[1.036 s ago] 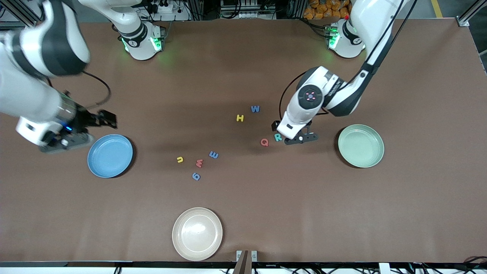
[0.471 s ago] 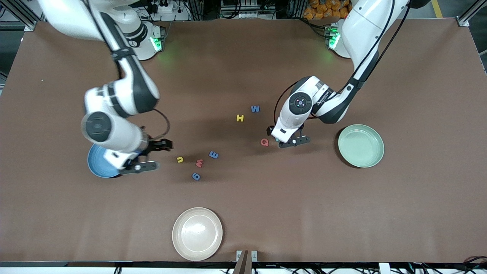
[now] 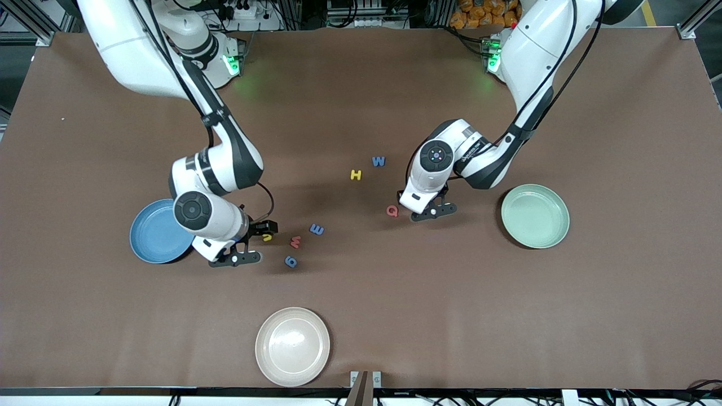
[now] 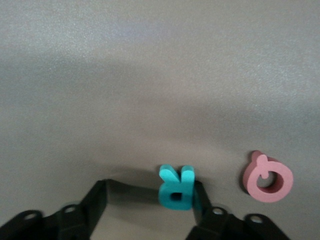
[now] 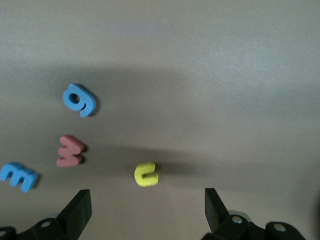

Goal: Sort upper and lower case letters into plates
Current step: 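Lower and grasp the cyan R with the left gripper while the right gripper descends, then carry the R to the green plate and open the left gripper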

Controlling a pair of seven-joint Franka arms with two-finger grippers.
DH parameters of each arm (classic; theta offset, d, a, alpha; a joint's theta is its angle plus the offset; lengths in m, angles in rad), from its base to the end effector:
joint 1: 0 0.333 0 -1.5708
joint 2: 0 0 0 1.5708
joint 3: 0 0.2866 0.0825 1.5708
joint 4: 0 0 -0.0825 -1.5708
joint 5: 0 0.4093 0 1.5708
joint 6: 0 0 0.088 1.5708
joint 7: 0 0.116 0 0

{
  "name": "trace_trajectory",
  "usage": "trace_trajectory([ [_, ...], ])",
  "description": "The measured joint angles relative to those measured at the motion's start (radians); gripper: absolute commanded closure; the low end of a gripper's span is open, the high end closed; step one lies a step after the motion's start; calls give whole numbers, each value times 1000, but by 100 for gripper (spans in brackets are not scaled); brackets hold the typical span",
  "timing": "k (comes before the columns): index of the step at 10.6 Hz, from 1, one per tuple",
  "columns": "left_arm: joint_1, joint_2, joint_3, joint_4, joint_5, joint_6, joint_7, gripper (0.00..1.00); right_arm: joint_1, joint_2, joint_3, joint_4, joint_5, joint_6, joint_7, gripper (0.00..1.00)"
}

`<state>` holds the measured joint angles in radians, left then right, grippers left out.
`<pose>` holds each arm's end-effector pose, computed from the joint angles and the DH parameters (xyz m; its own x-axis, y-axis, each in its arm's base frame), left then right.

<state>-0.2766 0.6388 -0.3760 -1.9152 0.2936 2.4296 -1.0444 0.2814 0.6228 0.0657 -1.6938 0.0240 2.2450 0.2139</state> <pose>0.4872 -0.3760 0.1188 0.9730 0.2205 -0.0682 0.2190 -0.9753 -0.0277 0.6310 0.2267 0.1794 0.9909 0.1076 -0.0814 0.1047 -0.9937 -0.0395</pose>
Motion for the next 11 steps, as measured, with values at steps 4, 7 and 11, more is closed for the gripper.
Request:
trace_trajectory([
  [4, -2, 0, -1, 13, 0, 1, 0, 100, 29, 1, 2, -113, -11, 154, 0, 0],
  [7, 18, -5, 4, 22, 2, 1, 0, 100, 51, 1, 2, -149, -67, 199, 1, 0],
  [11, 99, -109, 4, 31, 5, -129, 114, 100, 47, 1, -8, -151, -70, 199, 1, 0],
])
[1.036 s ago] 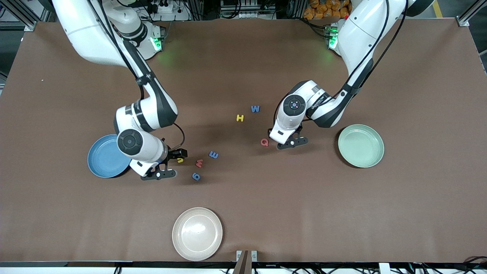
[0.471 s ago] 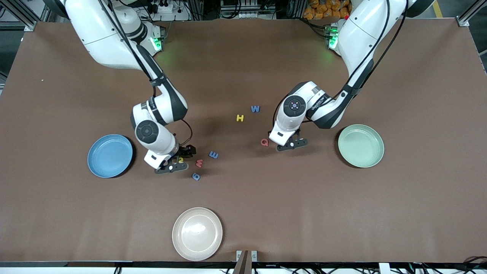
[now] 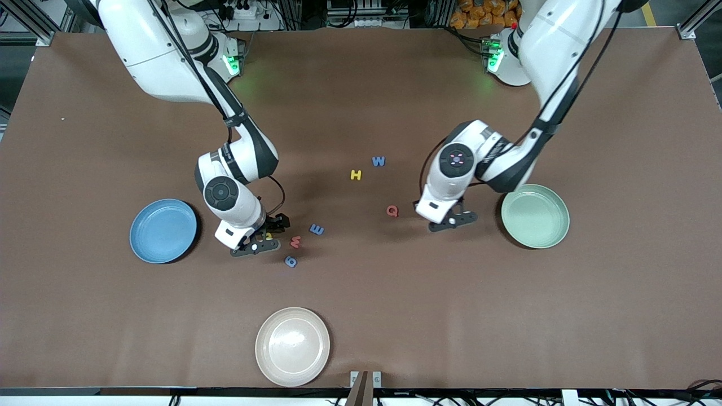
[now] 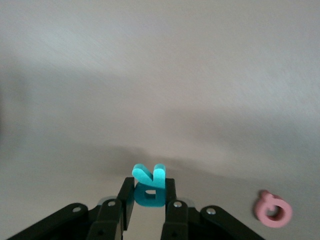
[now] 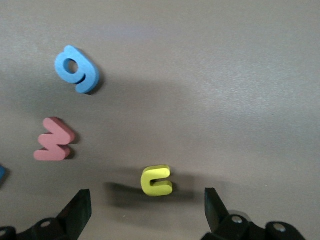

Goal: Sort upper and lower case letters into plates
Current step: 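Carry the R to the green plate and open the left gripper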

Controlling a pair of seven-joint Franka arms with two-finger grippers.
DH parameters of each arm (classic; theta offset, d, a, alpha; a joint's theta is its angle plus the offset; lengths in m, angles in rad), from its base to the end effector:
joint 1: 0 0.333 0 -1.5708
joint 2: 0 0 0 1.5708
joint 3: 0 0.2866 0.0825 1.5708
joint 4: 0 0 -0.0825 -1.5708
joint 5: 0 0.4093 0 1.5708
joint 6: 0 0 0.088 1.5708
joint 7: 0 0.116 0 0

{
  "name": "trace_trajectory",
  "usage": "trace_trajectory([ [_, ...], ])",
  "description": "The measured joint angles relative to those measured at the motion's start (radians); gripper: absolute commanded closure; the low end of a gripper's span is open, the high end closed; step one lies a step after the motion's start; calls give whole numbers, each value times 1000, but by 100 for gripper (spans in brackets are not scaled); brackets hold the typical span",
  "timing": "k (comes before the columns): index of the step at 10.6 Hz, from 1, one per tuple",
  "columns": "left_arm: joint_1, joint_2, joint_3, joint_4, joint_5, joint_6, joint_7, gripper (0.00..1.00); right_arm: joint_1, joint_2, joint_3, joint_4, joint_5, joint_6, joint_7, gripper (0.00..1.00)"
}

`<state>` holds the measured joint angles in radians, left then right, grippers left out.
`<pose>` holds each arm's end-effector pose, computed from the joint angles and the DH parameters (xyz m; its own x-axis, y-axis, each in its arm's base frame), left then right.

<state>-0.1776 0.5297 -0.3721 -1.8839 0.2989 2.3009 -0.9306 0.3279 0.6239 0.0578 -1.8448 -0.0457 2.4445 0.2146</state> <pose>0.5428 -0.3206 0.1838 0.9770 0.2124 -0.0198 0.2107 -0.9753 -0.0660 0.5926 0.2401 0.1313 0.9806 0.1947 -0.0233 0.1947 -0.9809 -0.0003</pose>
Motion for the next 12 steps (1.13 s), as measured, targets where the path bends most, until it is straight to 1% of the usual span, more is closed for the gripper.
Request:
trace_trajectory([
  [2, 88, -53, -4, 0, 0, -72, 156, 100, -8, 1, -3, -5, 0, 5, 0, 0],
  [3, 137, -63, -12, -1, 0, -92, 238, 100, -9, 4, -4, -8, 0, 9, 0, 0],
  [6, 301, -63, -36, -12, 0, -105, 453, 100, -9, 8, -4, -9, 0, 14, 0, 0],
  [8, 389, -54, -43, -20, 0, -106, 567, 100, -9, 8, -4, -9, 0, 15, 0, 0],
  [9, 419, -45, -44, -25, 0, -106, 602, 81, -9, 8, -4, -9, 0, 15, 0, 0],
  [10, 443, -33, -44, -28, 0, -106, 633, 35, -9, 9, -4, -9, 0, 15, 0, 0],
  [11, 468, -21, -44, -29, 0, -105, 664, 0, -9, 10, -4, -10, 0, 15, 0, 0],
  [12, 486, -12, -44, -29, 0, -105, 685, 0, -9, 11, -4, -10, 0, 15, 0, 0],
])
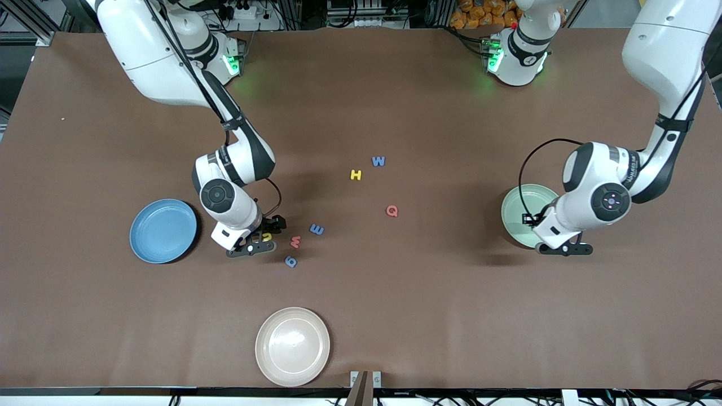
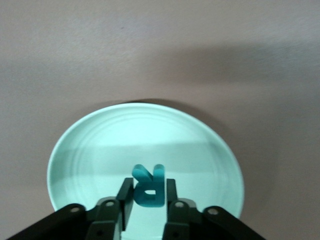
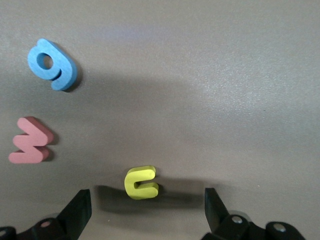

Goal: Sort upper and lower case letters into plates

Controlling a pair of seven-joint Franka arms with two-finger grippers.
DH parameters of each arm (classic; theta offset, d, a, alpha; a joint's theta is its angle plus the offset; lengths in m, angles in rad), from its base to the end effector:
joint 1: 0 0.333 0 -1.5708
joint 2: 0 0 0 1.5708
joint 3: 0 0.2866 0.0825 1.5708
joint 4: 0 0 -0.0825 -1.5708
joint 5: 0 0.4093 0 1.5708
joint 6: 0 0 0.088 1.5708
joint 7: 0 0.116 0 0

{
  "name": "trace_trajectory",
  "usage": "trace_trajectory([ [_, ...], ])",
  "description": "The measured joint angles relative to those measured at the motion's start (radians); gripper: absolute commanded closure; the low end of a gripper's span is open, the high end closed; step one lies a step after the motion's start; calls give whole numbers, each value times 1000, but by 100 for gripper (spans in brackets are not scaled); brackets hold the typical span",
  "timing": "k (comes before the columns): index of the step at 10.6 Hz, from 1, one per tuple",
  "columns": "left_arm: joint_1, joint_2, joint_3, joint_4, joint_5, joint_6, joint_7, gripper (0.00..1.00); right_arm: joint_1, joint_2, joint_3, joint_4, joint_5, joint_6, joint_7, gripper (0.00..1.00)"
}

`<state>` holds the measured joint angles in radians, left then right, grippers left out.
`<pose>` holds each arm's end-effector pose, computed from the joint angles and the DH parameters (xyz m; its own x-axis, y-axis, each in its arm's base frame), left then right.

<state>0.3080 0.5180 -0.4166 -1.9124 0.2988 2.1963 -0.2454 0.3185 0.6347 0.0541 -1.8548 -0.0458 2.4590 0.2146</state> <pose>0.6075 -0.0552 0.1764 0.9855 -0.0262 -0.1677 -0.0345 -0.9983 -0.0470 0.5914 0.2310 0.1215 0.9827 0.1828 -0.0294 0.1829 -0.9831 0.0021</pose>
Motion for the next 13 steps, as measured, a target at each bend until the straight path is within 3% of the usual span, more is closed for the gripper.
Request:
trace_trajectory([
  [3, 6, 4, -27, 1, 0, 0, -5, 0, 0, 1, 0, 0, 0, 0, 0, 0],
  [6, -15, 3, -167, 4, -1, -2, -275, 0, -1, 1, 0, 0, 0, 5, 1, 0],
  [8, -124, 7, -212, 32, -1, -1, -541, 0, -1, 3, 0, 0, 0, 24, 4, 0],
  [11, -342, 87, -208, 159, -1, -2, -888, 0, -2, 9, 0, 0, 0, 37, 9, 0],
  [13, -419, 166, -176, 222, -1, 16, -980, 0, -1, 11, 0, 0, 0, 38, 9, 78],
])
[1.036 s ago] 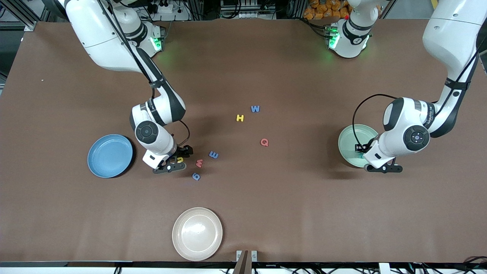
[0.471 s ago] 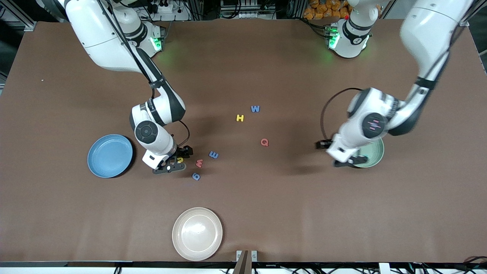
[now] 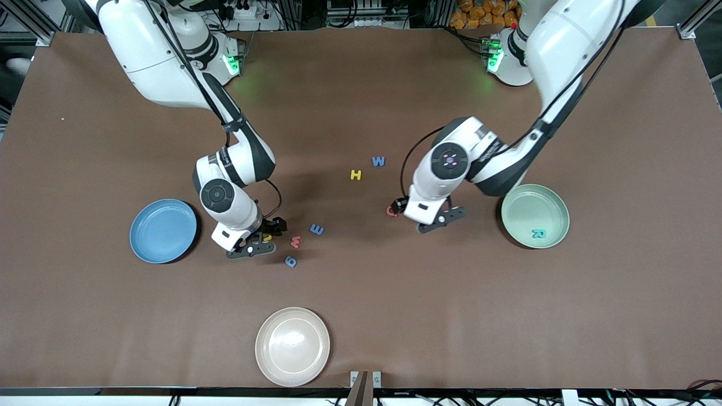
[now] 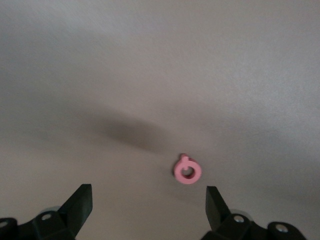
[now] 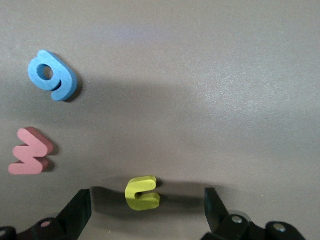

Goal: Sort upper and lower case letters into plates

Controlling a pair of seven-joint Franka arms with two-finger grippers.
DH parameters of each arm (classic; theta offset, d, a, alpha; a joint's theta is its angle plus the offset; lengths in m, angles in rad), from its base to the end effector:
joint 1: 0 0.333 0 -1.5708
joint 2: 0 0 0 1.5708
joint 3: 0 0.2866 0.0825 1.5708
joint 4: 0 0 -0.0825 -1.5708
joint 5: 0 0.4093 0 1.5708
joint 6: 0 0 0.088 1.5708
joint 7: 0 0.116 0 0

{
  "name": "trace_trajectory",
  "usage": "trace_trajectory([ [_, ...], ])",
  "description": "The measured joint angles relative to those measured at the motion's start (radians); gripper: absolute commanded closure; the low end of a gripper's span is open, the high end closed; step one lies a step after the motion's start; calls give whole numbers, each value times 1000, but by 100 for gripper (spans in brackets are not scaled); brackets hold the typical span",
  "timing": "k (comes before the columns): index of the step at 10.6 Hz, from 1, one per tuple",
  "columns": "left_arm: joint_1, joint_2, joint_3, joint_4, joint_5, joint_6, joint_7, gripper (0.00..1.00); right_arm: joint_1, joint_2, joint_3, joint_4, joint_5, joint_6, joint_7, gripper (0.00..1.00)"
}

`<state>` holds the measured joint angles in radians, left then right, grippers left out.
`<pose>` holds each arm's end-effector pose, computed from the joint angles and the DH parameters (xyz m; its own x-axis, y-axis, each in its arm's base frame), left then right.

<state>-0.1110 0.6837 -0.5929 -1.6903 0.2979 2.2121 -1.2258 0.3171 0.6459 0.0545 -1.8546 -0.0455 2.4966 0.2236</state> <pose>0.5377 -0.4060 0.2025 0.8989 0.4182 -0.1304 0.4242 -0.9053 0.0209 0.5935 0.2314 0.1177 0.9850 0.1726 -0.0037 0.1726 -0.9850 -0.0049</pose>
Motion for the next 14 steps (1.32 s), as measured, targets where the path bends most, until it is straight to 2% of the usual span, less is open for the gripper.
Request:
trace_trajectory([
  [1, -47, 34, 43, 22, 0, 28, -26, 0, 0, 1, 1, 0, 0, -1, 0, 88],
  [4, -222, 89, 194, 50, 0, 105, -109, 0, 1, -7, 1, 3, 0, -2, 1, 94],
  [5, -246, 98, 208, 59, 0, 108, -122, 0, 0, -11, 2, 3, 0, -4, 2, 99],
  [7, -254, 109, 212, 67, 0, 108, -129, 2, 0, -11, 2, 3, 0, -4, 2, 100],
  [8, -254, 113, 215, 67, 0, 110, -129, 14, 0, -12, 1, 4, 0, -4, 3, 100],
  [10, -255, 121, 215, 67, 0, 124, -129, 50, -24, -17, -3, 10, 0, -5, 4, 100],
  [11, -256, 123, 215, 68, 0, 132, -129, 83, -62, -33, -4, 15, -1, -18, -4, 100],
  [12, -257, 122, 215, 74, 0, 134, -129, 100, -87, -50, -4, 16, -1, -38, -18, 100],
  [14, -256, 121, 216, 80, 0, 134, -140, 100, -137, -90, -5, 18, -2, -89, -84, 100],
])
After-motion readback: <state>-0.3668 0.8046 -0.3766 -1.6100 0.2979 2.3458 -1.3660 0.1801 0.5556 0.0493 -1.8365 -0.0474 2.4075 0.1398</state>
